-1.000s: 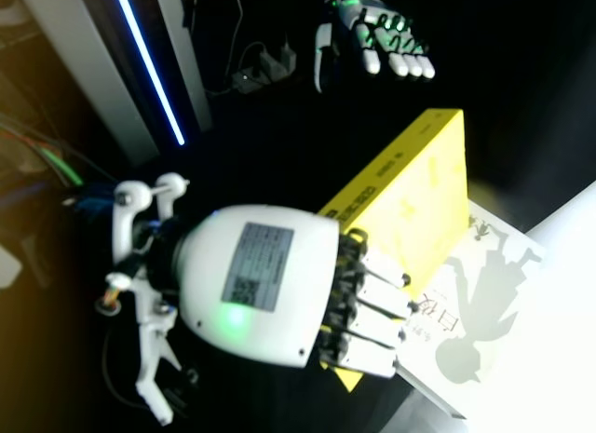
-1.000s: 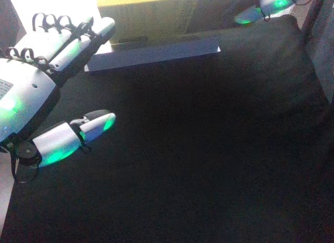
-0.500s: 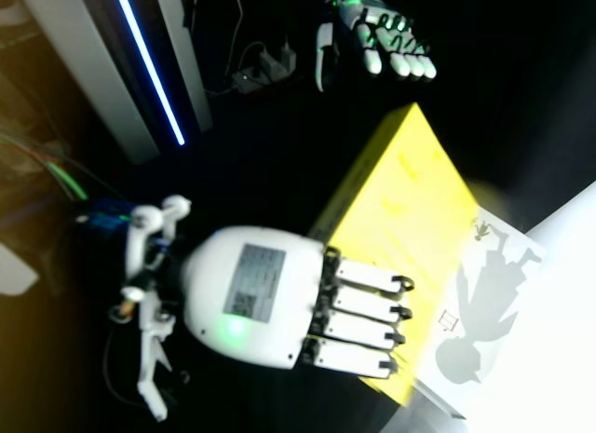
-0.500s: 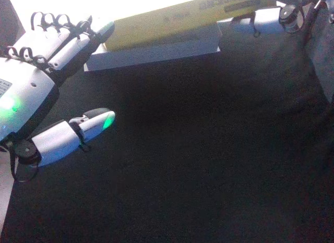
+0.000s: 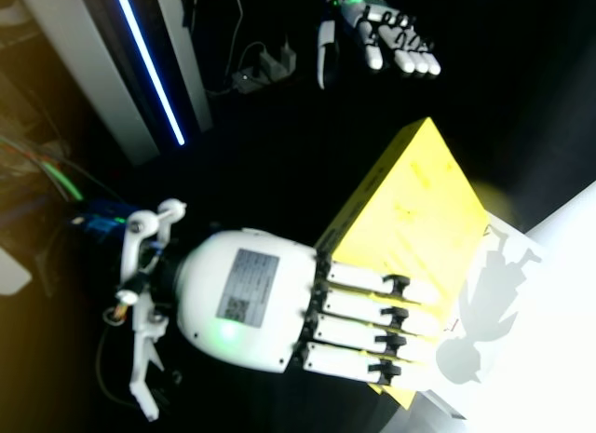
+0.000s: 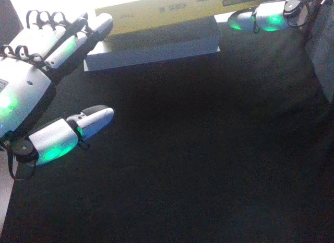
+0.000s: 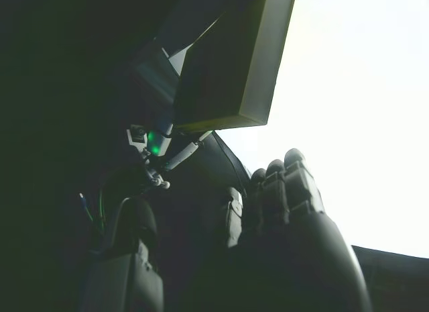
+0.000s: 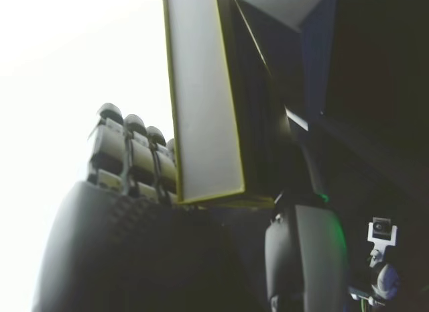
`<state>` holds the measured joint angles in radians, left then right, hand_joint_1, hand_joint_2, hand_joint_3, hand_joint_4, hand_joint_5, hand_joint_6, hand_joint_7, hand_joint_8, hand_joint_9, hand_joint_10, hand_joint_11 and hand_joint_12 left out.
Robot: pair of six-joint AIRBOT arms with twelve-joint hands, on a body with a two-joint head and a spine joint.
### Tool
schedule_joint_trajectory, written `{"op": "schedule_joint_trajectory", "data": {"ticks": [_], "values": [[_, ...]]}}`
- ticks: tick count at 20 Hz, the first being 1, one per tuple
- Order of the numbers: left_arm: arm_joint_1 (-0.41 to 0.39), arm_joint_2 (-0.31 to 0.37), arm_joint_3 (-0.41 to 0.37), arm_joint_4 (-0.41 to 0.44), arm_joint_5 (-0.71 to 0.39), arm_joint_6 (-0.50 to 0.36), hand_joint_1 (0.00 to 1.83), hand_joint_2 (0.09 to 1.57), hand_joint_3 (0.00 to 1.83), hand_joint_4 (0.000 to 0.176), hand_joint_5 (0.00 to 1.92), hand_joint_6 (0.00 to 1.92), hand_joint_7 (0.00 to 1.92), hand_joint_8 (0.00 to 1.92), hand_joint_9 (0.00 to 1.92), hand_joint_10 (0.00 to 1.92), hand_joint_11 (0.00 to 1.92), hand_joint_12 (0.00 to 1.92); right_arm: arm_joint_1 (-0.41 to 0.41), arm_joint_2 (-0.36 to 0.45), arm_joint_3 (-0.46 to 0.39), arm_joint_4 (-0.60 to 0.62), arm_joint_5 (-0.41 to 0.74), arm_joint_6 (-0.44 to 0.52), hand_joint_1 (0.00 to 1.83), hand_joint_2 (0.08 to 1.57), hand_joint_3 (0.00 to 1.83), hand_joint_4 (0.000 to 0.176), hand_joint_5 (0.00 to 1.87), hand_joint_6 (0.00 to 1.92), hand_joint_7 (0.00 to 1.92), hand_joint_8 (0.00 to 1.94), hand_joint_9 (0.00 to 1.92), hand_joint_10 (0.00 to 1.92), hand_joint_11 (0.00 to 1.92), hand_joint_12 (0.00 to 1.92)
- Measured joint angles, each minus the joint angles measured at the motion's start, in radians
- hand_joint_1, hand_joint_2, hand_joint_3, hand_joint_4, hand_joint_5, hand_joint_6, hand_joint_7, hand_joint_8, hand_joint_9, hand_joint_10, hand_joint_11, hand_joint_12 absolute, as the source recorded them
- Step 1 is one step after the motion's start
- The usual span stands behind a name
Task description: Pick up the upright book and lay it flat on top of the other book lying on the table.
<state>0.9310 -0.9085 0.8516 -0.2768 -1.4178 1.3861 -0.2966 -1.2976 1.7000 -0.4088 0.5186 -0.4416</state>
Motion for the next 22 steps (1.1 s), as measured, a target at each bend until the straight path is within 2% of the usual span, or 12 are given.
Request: {"op": "schedule_joint_trajectory", "data": {"ticks": [2,4,5,6,7,8,9,12,13,14,19,22], "values": [[0.0,0.0,0.0,-0.001,0.0,0.0,0.39,1.22,0.0,0.176,0.0,0.0,0.0,0.0,0.0,0.0,0.0,0.0,-0.002,-0.01,0.019,-0.018,0.003,0.043,0.48,1.15,0.0,0.023,0.0,0.0,0.0,0.0,0.0,0.0,0.0,0.0],[0.002,0.0,0.0,-0.001,0.0,0.0,0.37,1.21,0.0,0.176,0.0,0.0,0.0,0.0,0.0,0.0,0.0,0.0,-0.002,-0.023,0.045,-0.051,0.004,0.111,0.45,1.15,0.0,0.038,0.0,0.0,0.0,0.0,0.0,0.0,0.0,0.0],[0.002,0.0,0.0,-0.003,0.0,0.0,0.38,1.22,0.0,0.176,0.0,0.0,0.0,0.0,0.0,0.0,0.0,0.0,-0.002,-0.029,0.055,-0.061,0.004,0.136,0.49,1.14,0.0,0.021,0.0,0.0,0.0,0.0,0.0,0.0,0.0,0.0],[0.002,0.0,0.0,-0.004,0.0,0.0,0.38,1.22,0.0,0.174,0.0,0.0,0.0,0.0,0.0,0.0,0.0,0.0,-0.002,-0.032,0.056,-0.068,0.005,0.142,0.5,1.13,0.0,0.012,0.0,0.0,0.0,0.0,0.0,0.0,0.0,0.0],[0.002,0.0,0.0,-0.004,0.0,0.0,0.38,1.22,0.0,0.174,0.0,0.0,0.0,0.0,0.0,0.0,0.0,0.0,-0.002,-0.033,0.056,-0.072,0.005,0.143,0.48,1.14,0.0,0.029,0.0,0.0,0.0,0.0,0.0,0.0,0.0,0.0],[0.002,0.0,0.0,-0.004,0.0,0.0,0.38,1.23,0.0,0.165,0.0,0.0,0.0,0.0,0.0,0.0,0.0,0.0,-0.002,-0.034,0.056,-0.076,0.006,0.144,0.5,1.14,0.0,0.022,0.0,0.0,0.0,0.0,0.0,0.0,0.0,0.0],[0.002,0.0,0.0,-0.004,0.0,0.0,0.37,1.22,0.0,0.174,0.0,0.0,0.0,0.0,0.0,0.0,0.0,0.0,-0.002,-0.035,0.056,-0.076,0.006,0.15,0.5,1.13,0.0,0.021,0.0,0.0,0.0,0.0,0.0,0.0,0.0,0.0],[0.002,0.0,0.0,-0.005,0.0,0.0,0.37,1.21,0.0,0.176,0.0,0.0,0.0,0.0,0.0,0.0,0.0,0.0,-0.002,-0.042,0.071,-0.084,0.006,0.154,0.5,1.12,0.0,0.0,0.0,0.0,0.0,0.0,0.0,0.0,0.0,0.0],[0.002,0.0,0.0,-0.005,-0.001,0.0,0.37,1.22,0.0,0.176,0.0,0.0,0.0,0.0,0.0,0.0,0.0,0.0,-0.002,-0.044,0.074,-0.084,0.005,0.154,0.49,1.12,0.0,0.017,0.0,0.0,0.0,0.0,0.0,0.0,0.0,0.0],[0.002,0.0,0.0,-0.005,-0.001,0.0,0.39,1.22,0.0,0.176,0.0,0.0,0.0,0.0,0.0,0.0,0.0,0.0,-0.002,-0.049,0.082,-0.083,0.0,0.158,0.45,1.14,0.0,0.0,0.0,0.0,0.0,0.0,0.0,0.0,0.0,0.0],[0.002,0.0,0.0,-0.01,-0.001,0.0,0.37,1.21,0.0,0.176,0.0,0.0,0.0,0.0,0.0,0.0,0.0,0.0,-0.012,-0.054,0.098,-0.103,-0.008,0.238,0.54,1.12,0.0,0.0,0.0,0.0,0.0,0.0,0.0,0.0,0.0,0.0],[0.004,0.0,0.0,-0.011,-0.001,0.0,0.35,1.21,0.0,0.176,0.0,0.0,0.0,0.0,0.0,0.0,0.0,0.0,-0.012,-0.059,0.109,-0.108,-0.02,0.241,0.54,1.13,0.0,0.0,0.0,0.0,0.0,0.0,0.0,0.0,0.0,0.0]]}}
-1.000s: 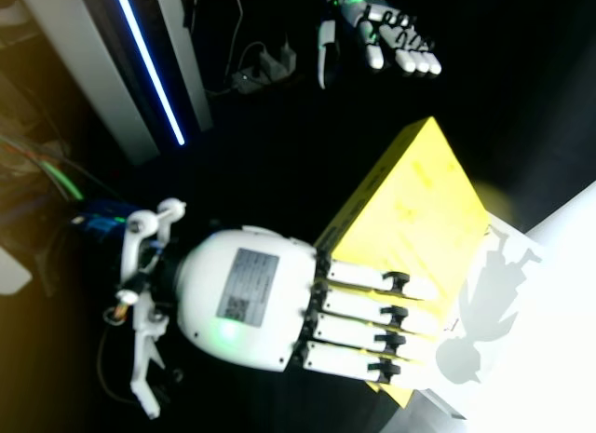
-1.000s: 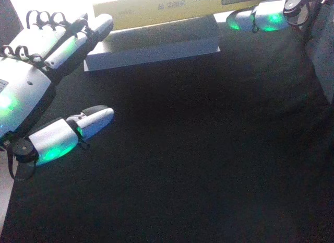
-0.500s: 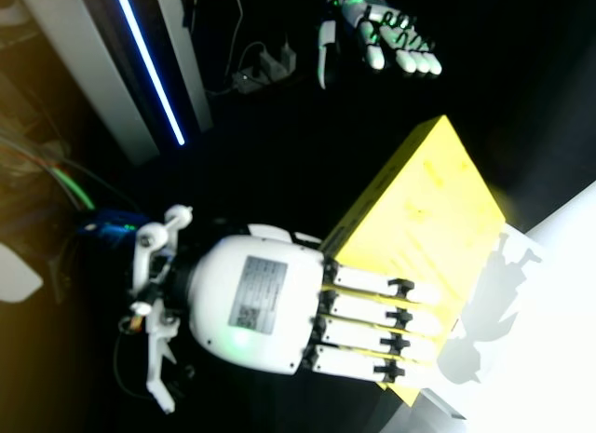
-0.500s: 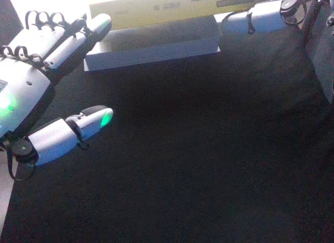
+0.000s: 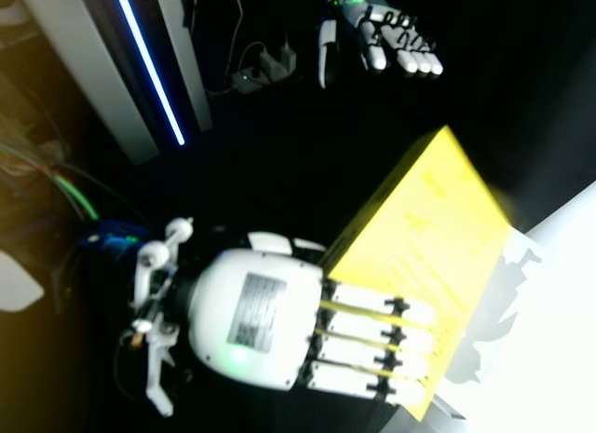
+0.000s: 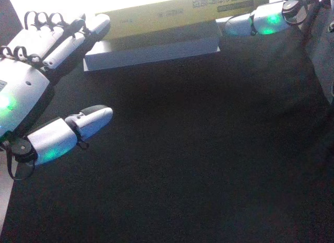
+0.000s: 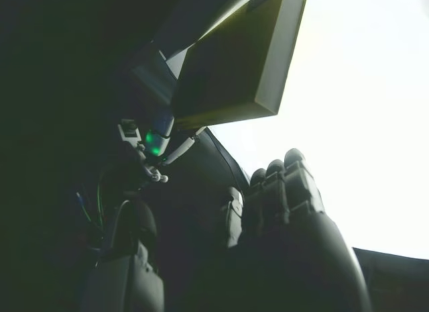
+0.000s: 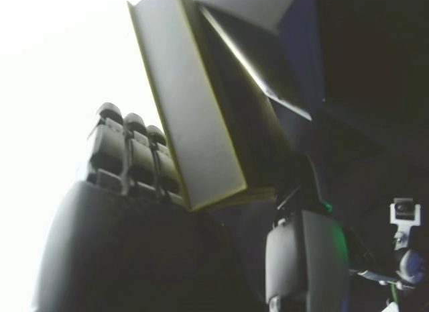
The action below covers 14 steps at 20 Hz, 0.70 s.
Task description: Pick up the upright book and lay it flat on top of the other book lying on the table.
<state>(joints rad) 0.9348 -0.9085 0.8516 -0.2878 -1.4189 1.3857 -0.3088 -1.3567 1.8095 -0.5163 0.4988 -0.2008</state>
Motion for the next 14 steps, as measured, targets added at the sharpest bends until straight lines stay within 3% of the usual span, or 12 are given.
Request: {"op": "schedule_joint_trajectory", "data": {"ticks": [2,5,11,13,14], "values": [[0.0,0.0,0.0,0.0,0.0,0.0,0.36,1.21,0.0,0.176,0.0,0.0,0.0,0.0,0.0,0.0,0.0,0.0,0.0,-0.022,0.036,-0.003,0.006,0.01,0.57,1.12,0.0,0.0,0.0,0.0,0.0,0.0,0.0,0.0,0.0,0.0],[0.0,0.0,0.0,0.0,0.0,0.0,0.35,1.21,0.0,0.176,0.0,0.0,0.0,0.0,0.0,0.0,0.0,0.0,0.0,-0.087,0.144,-0.026,0.002,0.128,0.61,1.12,0.0,0.0,0.0,0.0,0.0,0.0,0.0,0.0,0.0,0.0],[0.0,-0.006,0.0,-0.001,-0.001,-0.009,0.37,1.21,0.0,0.176,0.0,0.0,0.0,0.0,0.0,0.0,0.0,0.0,0.0,-0.096,0.146,-0.024,-0.003,0.134,0.64,1.12,0.0,0.0,0.0,0.0,0.0,0.0,0.0,0.0,0.0,0.0],[0.005,-0.006,0.0,-0.003,-0.003,-0.01,0.37,1.21,0.0,0.171,0.0,0.0,0.0,0.0,0.0,0.0,0.0,0.0,0.0,-0.089,0.1,-0.02,-0.005,0.134,0.64,1.1,0.0,0.007,0.0,0.0,0.0,0.0,0.0,0.0,0.0,0.0],[0.006,-0.006,0.0,-0.003,-0.003,-0.01,0.38,1.21,0.0,0.174,0.0,0.0,0.0,0.0,0.0,0.0,0.0,0.0,0.0,-0.082,0.076,-0.028,-0.005,0.134,0.6,1.07,0.0,0.034,0.0,0.0,0.0,0.0,0.0,0.0,0.0,0.0]]}}
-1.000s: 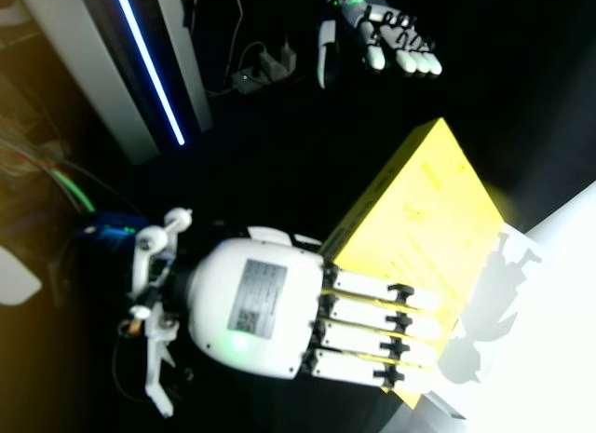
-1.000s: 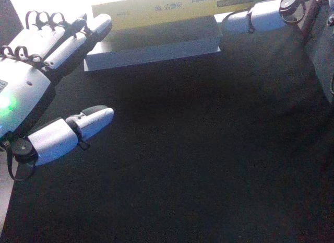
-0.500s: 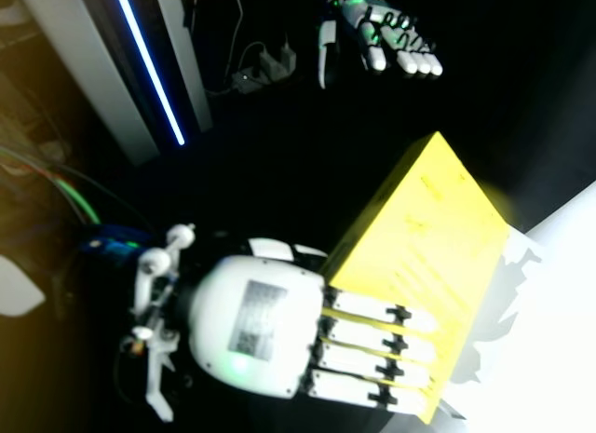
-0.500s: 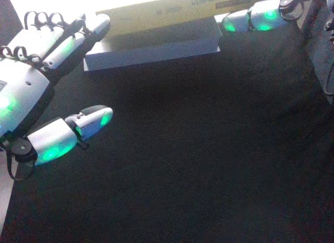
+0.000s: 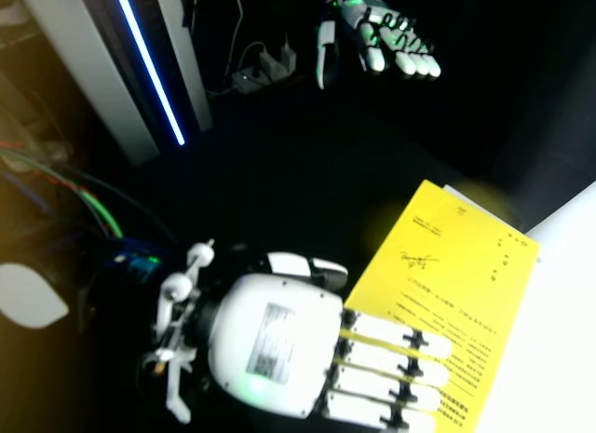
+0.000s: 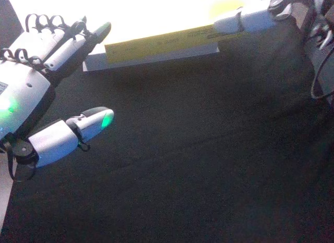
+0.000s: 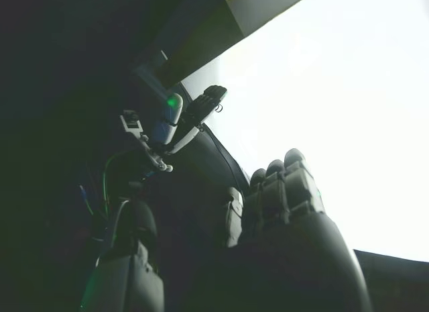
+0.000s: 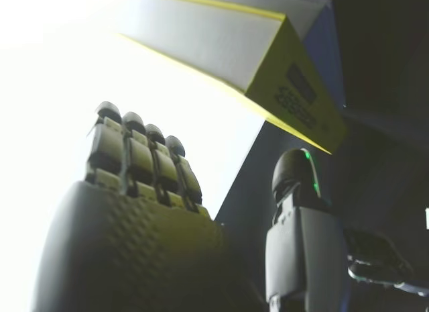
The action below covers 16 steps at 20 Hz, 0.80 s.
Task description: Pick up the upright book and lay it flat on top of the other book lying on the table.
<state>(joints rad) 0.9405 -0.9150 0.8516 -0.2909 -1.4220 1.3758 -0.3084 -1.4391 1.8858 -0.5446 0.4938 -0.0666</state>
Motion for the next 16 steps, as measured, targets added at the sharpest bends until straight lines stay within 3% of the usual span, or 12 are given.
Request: {"op": "schedule_joint_trajectory", "data": {"ticks": [3,4,6,7,8,10,11,12,13,14,15,16], "values": [[0.001,0.0,-0.001,-0.008,-0.006,0.0,0.39,1.21,0.0,0.176,0.0,0.0,0.0,0.0,0.0,0.0,0.0,0.0,0.0,0.086,-0.129,-0.024,0.035,0.0,0.67,1.04,0.0,0.017,0.0,0.0,0.0,0.0,0.0,0.0,0.0,0.0],[0.003,0.0,-0.003,-0.019,-0.011,0.0,0.37,1.21,0.0,0.176,0.0,0.0,0.0,0.0,0.0,0.0,0.0,0.0,0.0,0.14,-0.182,-0.018,0.065,0.001,0.7,1.04,0.0,0.0,0.0,0.0,0.0,0.0,0.0,0.0,0.0,0.0],[0.021,0.004,-0.008,-0.032,-0.019,0.0,0.39,1.22,0.0,0.154,0.0,0.0,0.0,0.0,0.0,0.0,0.0,0.0,-0.037,0.212,-0.252,0.053,0.141,0.002,0.72,1.03,0.0,0.0,0.0,0.0,0.0,0.0,0.0,0.0,0.0,0.0],[0.027,0.008,-0.016,-0.037,-0.019,0.0,0.38,1.22,0.0,0.158,0.0,0.0,0.0,0.0,0.0,0.0,0.0,0.0,-0.073,0.243,-0.285,0.079,0.171,0.003,0.7,1.03,0.0,0.0,0.0,0.0,0.0,0.0,0.0,0.0,0.0,0.0],[0.032,0.009,-0.018,-0.038,-0.02,0.0,0.34,1.21,0.0,0.172,0.0,0.0,0.0,0.0,0.0,0.0,0.0,0.0,-0.111,0.269,-0.322,0.081,0.192,0.003,0.68,1.04,0.0,0.0,0.0,0.0,0.0,0.0,0.0,0.0,0.0,0.0],[0.042,0.015,-0.025,-0.048,-0.026,0.0,0.37,1.21,0.0,0.173,0.0,0.0,0.0,0.0,0.0,0.0,0.0,0.0,-0.165,0.301,-0.39,0.095,0.237,0.005,0.64,1.07,0.0,0.0,0.0,0.0,0.0,0.0,0.0,0.0,0.0,0.0],[0.048,0.023,-0.031,-0.051,-0.031,-0.001,0.4,1.23,0.01,0.134,0.0,0.0,0.0,0.0,0.0,0.0,0.0,0.0,-0.192,0.318,-0.426,0.109,0.294,0.01,0.61,1.09,0.01,0.0,0.0,0.0,0.0,0.0,0.0,0.0,0.0,0.0],[0.053,0.026,-0.031,-0.054,-0.038,-0.001,0.43,1.21,0.0,0.142,0.0,0.0,0.0,0.0,0.0,0.0,0.0,0.0,-0.216,0.335,-0.454,0.128,0.35,0.01,0.48,1.13,0.03,0.0,0.0,0.0,0.0,0.0,0.0,0.0,0.0,0.0],[0.06,0.032,-0.032,-0.06,-0.047,-0.001,0.44,1.21,0.0,0.148,0.0,0.0,0.0,0.0,0.0,0.0,0.0,0.0,-0.245,0.357,-0.483,0.163,0.418,0.01,0.4,1.17,0.04,0.055,0.0,0.0,0.0,0.0,0.0,0.0,0.0,0.0],[0.066,0.039,-0.039,-0.079,-0.052,-0.001,0.46,1.23,0.0,0.17,0.0,0.0,0.0,0.0,0.0,0.0,0.0,0.0,-0.281,0.389,-0.517,0.2,0.486,0.011,0.37,1.22,0.06,0.035,0.0,0.0,0.0,0.0,0.0,0.0,0.0,0.0],[0.07,0.041,-0.04,-0.086,-0.062,0.0,0.43,1.22,0.0,0.175,0.0,0.0,0.0,0.0,0.0,0.0,0.0,0.0,-0.305,0.409,-0.533,0.216,0.523,0.01,0.44,1.26,0.06,0.001,0.0,0.0,0.0,0.0,0.0,0.0,0.0,0.0],[0.077,0.049,-0.043,-0.094,-0.067,0.0,0.38,1.19,0.0,0.176,0.0,0.0,0.0,0.0,0.0,0.0,0.0,0.0,-0.345,0.436,-0.557,0.254,0.584,0.01,0.42,1.29,0.06,0.0,0.0,0.0,0.0,0.0,0.0,0.0,0.0,0.0]]}}
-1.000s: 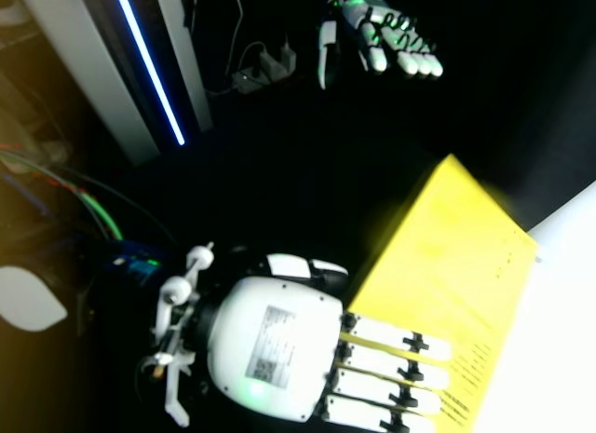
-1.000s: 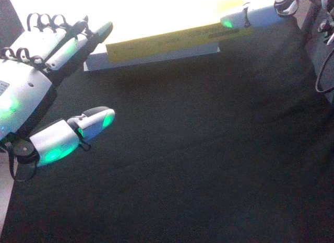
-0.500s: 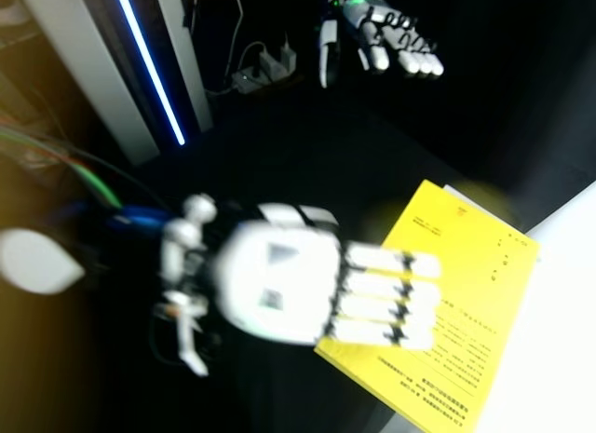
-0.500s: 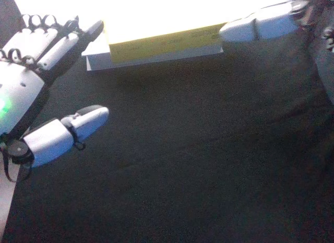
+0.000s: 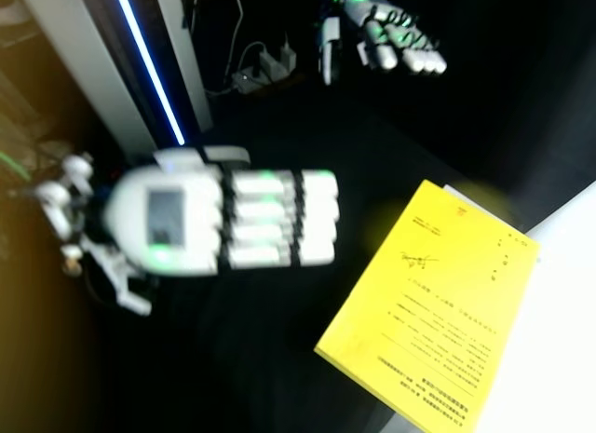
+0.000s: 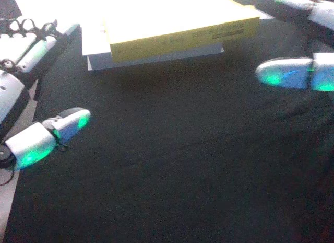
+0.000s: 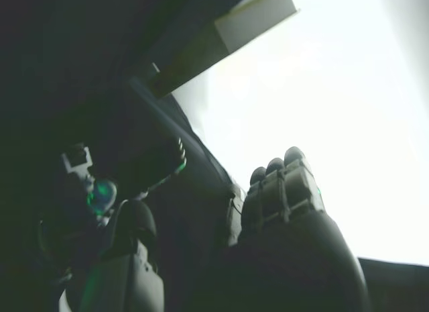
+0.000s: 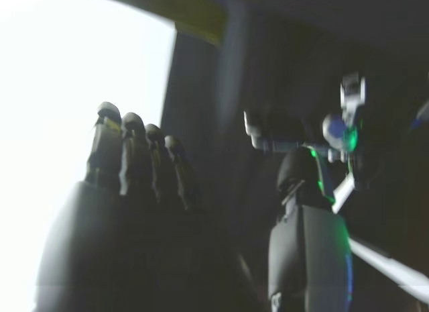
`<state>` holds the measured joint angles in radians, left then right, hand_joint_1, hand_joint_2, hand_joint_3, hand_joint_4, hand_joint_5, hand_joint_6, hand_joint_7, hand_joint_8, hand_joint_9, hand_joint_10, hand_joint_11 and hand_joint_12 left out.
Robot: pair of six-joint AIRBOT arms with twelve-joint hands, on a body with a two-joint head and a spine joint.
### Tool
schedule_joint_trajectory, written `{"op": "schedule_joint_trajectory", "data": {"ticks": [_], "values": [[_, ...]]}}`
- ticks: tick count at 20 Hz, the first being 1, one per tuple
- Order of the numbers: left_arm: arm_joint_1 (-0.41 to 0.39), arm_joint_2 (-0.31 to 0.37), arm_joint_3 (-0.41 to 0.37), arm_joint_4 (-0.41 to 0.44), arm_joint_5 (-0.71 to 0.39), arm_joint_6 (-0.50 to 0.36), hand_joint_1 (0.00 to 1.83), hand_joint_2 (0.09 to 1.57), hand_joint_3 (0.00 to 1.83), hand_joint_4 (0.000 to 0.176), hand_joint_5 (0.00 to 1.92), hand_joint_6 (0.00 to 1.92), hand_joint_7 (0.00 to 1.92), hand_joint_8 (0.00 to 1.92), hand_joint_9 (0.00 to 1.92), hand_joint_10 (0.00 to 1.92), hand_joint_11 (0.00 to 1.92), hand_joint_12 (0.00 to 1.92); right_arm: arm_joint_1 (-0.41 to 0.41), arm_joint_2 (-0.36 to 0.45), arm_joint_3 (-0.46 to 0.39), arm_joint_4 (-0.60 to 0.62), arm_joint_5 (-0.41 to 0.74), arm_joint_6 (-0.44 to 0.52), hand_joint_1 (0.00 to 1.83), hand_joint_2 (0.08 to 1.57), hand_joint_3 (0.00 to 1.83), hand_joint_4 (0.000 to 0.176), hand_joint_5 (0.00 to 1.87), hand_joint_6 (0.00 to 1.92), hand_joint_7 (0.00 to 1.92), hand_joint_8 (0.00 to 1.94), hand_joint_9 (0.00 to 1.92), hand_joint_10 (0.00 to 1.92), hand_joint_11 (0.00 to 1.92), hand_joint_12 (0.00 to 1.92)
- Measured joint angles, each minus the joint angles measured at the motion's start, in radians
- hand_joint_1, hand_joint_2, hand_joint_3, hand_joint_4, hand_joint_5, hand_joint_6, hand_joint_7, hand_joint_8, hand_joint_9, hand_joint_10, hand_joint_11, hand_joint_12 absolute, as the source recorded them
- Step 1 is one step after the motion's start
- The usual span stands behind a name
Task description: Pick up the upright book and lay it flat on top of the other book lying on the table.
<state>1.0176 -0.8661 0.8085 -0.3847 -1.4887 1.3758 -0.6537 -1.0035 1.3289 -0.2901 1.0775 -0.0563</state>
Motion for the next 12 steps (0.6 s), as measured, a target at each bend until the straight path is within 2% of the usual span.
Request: {"op": "schedule_joint_trajectory", "data": {"ticks": [1,2,3,4,6,7,8,9,10,11,12], "values": [[0.009,0.004,-0.004,-0.002,-0.008,-0.001,0.36,1.18,0.0,0.176,0.0,0.0,0.0,0.0,0.0,0.0,0.0,0.0,-0.027,0.016,-0.015,0.027,0.037,0.0,0.41,1.28,0.05,0.0,0.0,0.0,0.0,0.0,0.0,0.0,0.0,0.0],[0.016,0.01,-0.012,-0.002,-0.015,-0.001,0.35,1.18,0.0,0.176,0.0,0.0,0.0,0.0,0.0,0.0,0.0,0.0,-0.05,0.03,-0.03,0.051,0.071,0.0,0.4,1.27,0.05,0.011,0.0,0.0,0.0,0.0,0.0,0.0,0.0,0.0],[0.029,0.016,-0.019,0.006,-0.024,-0.001,0.35,1.19,0.0,0.176,0.0,0.0,0.0,0.0,0.0,0.0,0.0,0.0,-0.071,0.045,-0.048,0.076,0.109,-0.008,0.48,1.27,0.04,0.007,0.0,0.0,0.0,0.0,0.0,0.0,0.0,0.0],[0.036,0.021,-0.024,0.007,-0.033,-0.002,0.51,1.2,0.0,0.176,0.0,0.0,0.0,0.0,0.0,0.0,0.0,0.0,-0.092,0.06,-0.074,0.113,0.146,-0.037,0.48,1.22,0.01,0.0,0.0,0.0,0.0,0.0,0.0,0.0,0.0,0.0],[0.043,0.035,-0.025,0.004,-0.047,-0.001,0.47,1.24,0.01,0.176,0.0,0.0,0.0,0.0,0.0,0.0,0.0,0.0,-0.122,0.087,-0.112,0.149,0.213,-0.078,0.56,1.18,0.0,0.005,0.0,0.0,0.0,0.0,0.0,0.0,0.03,0.01],[0.049,0.048,-0.028,-0.002,-0.057,0.0,0.44,1.26,0.02,0.176,0.0,0.0,0.0,0.0,0.0,0.0,0.0,0.0,-0.145,0.096,-0.125,0.17,0.259,-0.082,0.57,1.15,0.02,0.0,0.0,0.0,0.0,0.0,0.0,0.0,0.0,0.39],[0.052,0.055,-0.032,-0.018,-0.068,0.0,0.43,1.23,0.0,0.176,0.0,0.0,0.0,0.0,0.0,0.0,0.0,0.0,-0.173,0.106,-0.134,0.195,0.303,-0.091,0.55,1.15,0.02,0.014,0.0,0.0,0.0,0.0,0.0,0.0,0.0,0.59],[0.053,0.06,-0.032,-0.022,-0.076,0.0,0.4,1.22,0.0,0.176,0.0,0.0,0.0,0.0,0.0,0.0,0.0,0.0,-0.189,0.113,-0.139,0.217,0.323,-0.095,0.53,1.15,0.01,0.02,0.0,0.0,0.0,0.0,0.0,0.0,0.0,0.58],[0.052,0.065,-0.032,-0.016,-0.087,0.0,0.37,1.2,0.0,0.176,0.0,0.0,0.0,0.0,0.0,0.0,0.0,0.0,-0.206,0.123,-0.147,0.246,0.346,-0.095,0.52,1.16,0.01,0.01,0.0,0.0,0.0,0.0,0.0,0.0,0.0,0.66],[0.052,0.068,-0.035,-0.009,-0.092,-0.001,0.33,1.19,0.0,0.176,0.0,0.0,0.0,0.0,0.0,0.0,0.0,0.0,-0.218,0.131,-0.156,0.264,0.369,-0.098,0.53,1.14,0.0,0.0,0.0,0.0,0.0,0.0,0.0,0.0,0.0,0.96],[0.052,0.075,-0.039,0.003,-0.095,0.0,0.37,1.17,0.0,0.176,0.0,0.0,0.0,0.0,0.0,0.0,0.0,0.0,-0.23,0.145,-0.167,0.28,0.405,-0.106,0.51,1.13,0.0,0.0,0.0,0.0,0.0,0.0,0.0,0.0,0.0,1.29]]}}
